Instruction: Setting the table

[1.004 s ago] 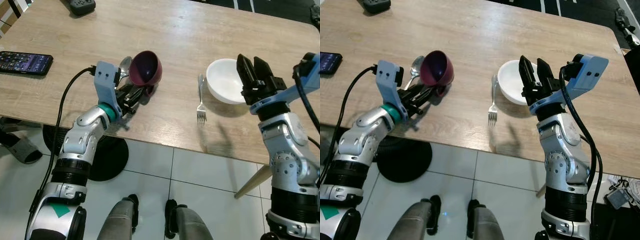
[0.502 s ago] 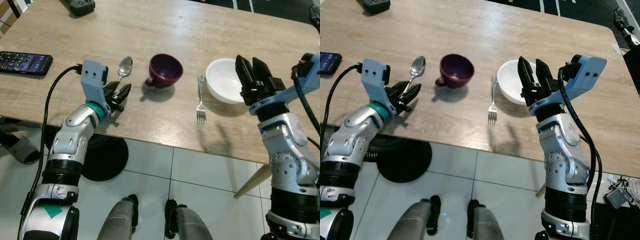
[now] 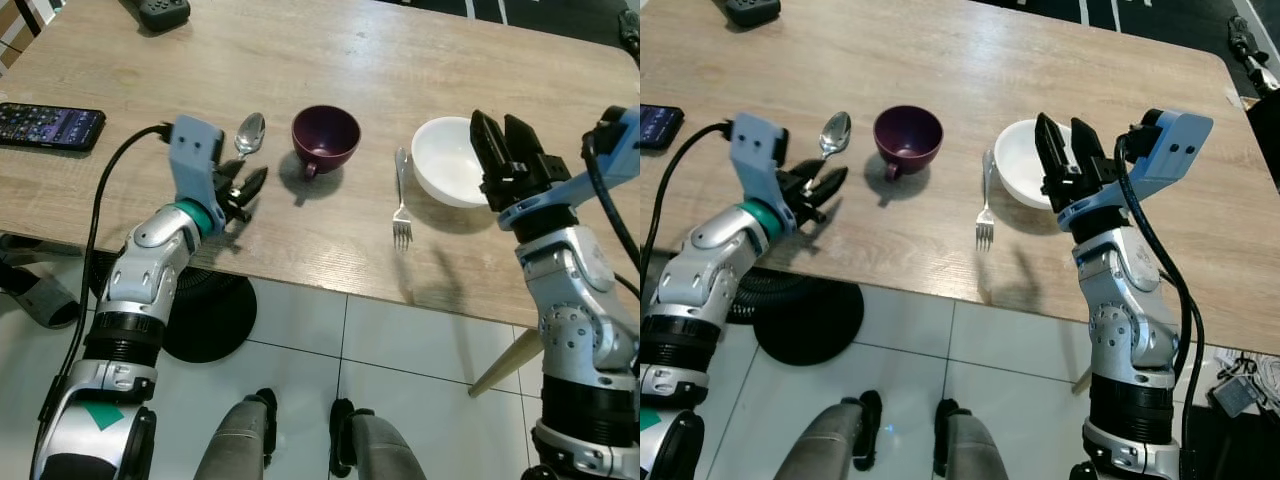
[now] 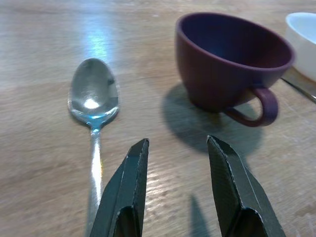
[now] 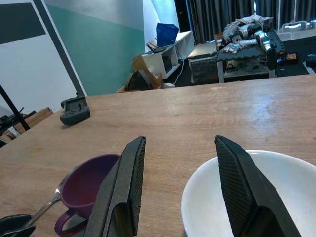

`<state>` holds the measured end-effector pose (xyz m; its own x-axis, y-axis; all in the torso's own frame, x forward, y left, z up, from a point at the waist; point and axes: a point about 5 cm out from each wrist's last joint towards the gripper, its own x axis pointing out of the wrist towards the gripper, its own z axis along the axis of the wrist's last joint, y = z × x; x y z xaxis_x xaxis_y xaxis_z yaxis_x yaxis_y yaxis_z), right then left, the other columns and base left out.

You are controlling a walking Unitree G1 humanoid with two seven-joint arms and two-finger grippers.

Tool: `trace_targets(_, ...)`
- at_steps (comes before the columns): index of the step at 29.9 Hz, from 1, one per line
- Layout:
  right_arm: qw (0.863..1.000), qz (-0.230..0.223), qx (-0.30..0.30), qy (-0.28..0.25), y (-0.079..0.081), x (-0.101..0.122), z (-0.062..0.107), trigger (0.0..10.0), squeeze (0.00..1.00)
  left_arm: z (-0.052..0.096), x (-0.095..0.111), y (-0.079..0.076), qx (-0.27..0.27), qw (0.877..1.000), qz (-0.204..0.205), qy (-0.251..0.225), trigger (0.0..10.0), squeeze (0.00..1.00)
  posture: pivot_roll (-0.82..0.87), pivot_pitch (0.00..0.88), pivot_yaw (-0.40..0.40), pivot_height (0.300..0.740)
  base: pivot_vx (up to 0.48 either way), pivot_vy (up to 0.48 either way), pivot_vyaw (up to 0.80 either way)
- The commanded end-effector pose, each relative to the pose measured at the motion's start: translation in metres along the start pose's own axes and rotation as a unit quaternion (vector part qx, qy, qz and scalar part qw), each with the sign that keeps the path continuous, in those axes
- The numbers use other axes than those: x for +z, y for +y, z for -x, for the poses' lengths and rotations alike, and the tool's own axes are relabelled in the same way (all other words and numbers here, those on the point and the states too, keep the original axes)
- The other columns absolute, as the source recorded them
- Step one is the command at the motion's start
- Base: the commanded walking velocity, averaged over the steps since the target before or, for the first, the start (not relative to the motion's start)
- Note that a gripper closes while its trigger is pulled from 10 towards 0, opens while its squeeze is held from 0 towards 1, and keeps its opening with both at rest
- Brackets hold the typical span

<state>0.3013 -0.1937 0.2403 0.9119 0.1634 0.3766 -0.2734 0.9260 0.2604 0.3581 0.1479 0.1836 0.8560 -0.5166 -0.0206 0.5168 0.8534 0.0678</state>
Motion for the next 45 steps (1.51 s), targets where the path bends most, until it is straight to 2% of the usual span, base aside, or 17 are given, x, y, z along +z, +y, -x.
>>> trace_targets(1,1.000,0.002,-0.009,0.005,-0.002,-0.002,0.002,10.0,0.00,-0.007,-0.002,-0.007,-0.018,1.000,-0.014,0.007,10.0,0.00,0.10,0.139,-0.020,0.740,0.000,0.000,0.00)
trace_targets(2,1.000,0.002,-0.009,0.005,-0.002,-0.002,0.002,10.0,0.00,-0.007,-0.002,-0.007,-0.018,1.000,-0.014,0.007,10.0,0.00,0.10,0.139,-0.020,0.740,0.000,0.000,0.00)
trace_targets(5,1.000,0.002,-0.009,0.003,0.000,-0.002,0.000,10.0,0.00,-0.029,0.009,-0.023,-0.018,0.998,-0.054,-0.013,10.0,0.00,0.09,0.141,-0.014,0.740,0.000,0.000,0.00)
trace_targets(10,1.000,0.002,-0.009,0.002,0.001,-0.002,0.000,10.0,0.00,-0.034,0.014,-0.030,-0.017,0.998,-0.062,-0.024,10.0,0.00,0.09,0.141,-0.007,0.740,0.000,0.000,0.00)
trace_targets(12,1.000,0.002,-0.012,0.000,0.001,-0.001,0.004,10.0,0.00,-0.033,0.023,-0.048,-0.037,0.996,-0.061,-0.049,10.0,0.00,0.08,0.153,0.005,0.740,0.000,0.000,0.00)
trace_targets(13,1.000,0.002,-0.012,0.000,0.001,-0.001,0.004,10.0,0.00,-0.033,0.023,-0.048,-0.037,0.996,-0.061,-0.049,10.0,0.00,0.08,0.153,0.005,0.740,0.000,0.000,0.00)
trace_targets(15,1.000,0.002,-0.015,0.001,0.000,-0.002,0.005,10.0,0.00,-0.029,0.030,-0.063,-0.070,0.993,-0.064,-0.074,10.0,0.00,0.08,0.155,0.005,0.740,0.000,0.000,0.00)
trace_targets(17,1.000,0.001,-0.015,0.002,0.000,-0.002,0.005,10.0,0.00,-0.030,0.031,-0.067,-0.081,0.991,-0.063,-0.081,10.0,0.00,0.08,0.155,0.005,0.740,0.000,0.000,0.00)
trace_targets(23,1.000,-0.002,-0.008,0.004,0.003,-0.005,0.001,10.0,0.00,-0.044,0.024,-0.080,-0.080,0.991,-0.074,-0.078,10.0,0.00,0.08,0.151,0.005,0.740,0.000,0.000,0.00)
trace_targets(26,1.000,-0.002,-0.007,0.004,0.003,-0.005,0.000,10.0,0.00,-0.045,0.023,-0.082,-0.076,0.991,-0.079,-0.078,10.0,0.00,0.08,0.151,0.005,0.740,0.000,0.000,0.00)
trace_targets(30,1.000,-0.001,-0.010,0.004,0.002,-0.004,0.003,10.0,0.00,-0.032,0.018,-0.080,0.013,0.993,-0.085,-0.079,10.0,0.00,0.09,0.158,0.007,0.740,0.000,0.000,0.00)
trace_targets(32,1.000,-0.001,-0.010,0.004,0.002,-0.004,0.003,10.0,0.00,-0.032,0.018,-0.080,0.013,0.993,-0.085,-0.079,10.0,0.00,0.09,0.158,0.007,0.740,0.000,0.000,0.00)
trace_targets(35,1.000,-0.002,-0.010,0.007,0.001,-0.005,0.004,10.0,0.00,-0.020,0.018,-0.073,0.066,0.991,-0.084,-0.077,10.0,0.00,0.09,0.156,0.004,0.740,0.000,0.000,0.00)
trace_targets(40,1.000,-0.004,-0.007,0.006,0.002,-0.006,0.002,10.0,0.00,-0.021,0.013,-0.065,0.095,0.990,-0.086,-0.064,10.0,0.00,0.10,0.154,0.000,0.740,0.000,0.000,0.00)
trace_targets(43,1.000,-0.004,-0.006,0.006,0.003,-0.006,0.001,10.0,0.00,-0.023,0.012,-0.062,0.101,0.990,-0.077,-0.060,10.0,0.00,0.10,0.152,0.000,0.740,0.000,0.000,0.00)
trace_targets(44,1.000,-0.005,-0.005,0.005,0.004,-0.006,-0.001,10.0,0.00,-0.027,0.010,-0.055,0.110,0.991,-0.054,-0.051,10.0,0.00,0.10,0.149,0.000,0.740,0.000,0.000,0.00)
trace_targets(45,1.000,-0.005,-0.005,0.005,0.004,-0.006,-0.001,10.0,0.00,-0.027,0.010,-0.055,0.110,0.991,-0.054,-0.051,10.0,0.00,0.10,0.149,0.000,0.740,0.000,0.000,0.00)
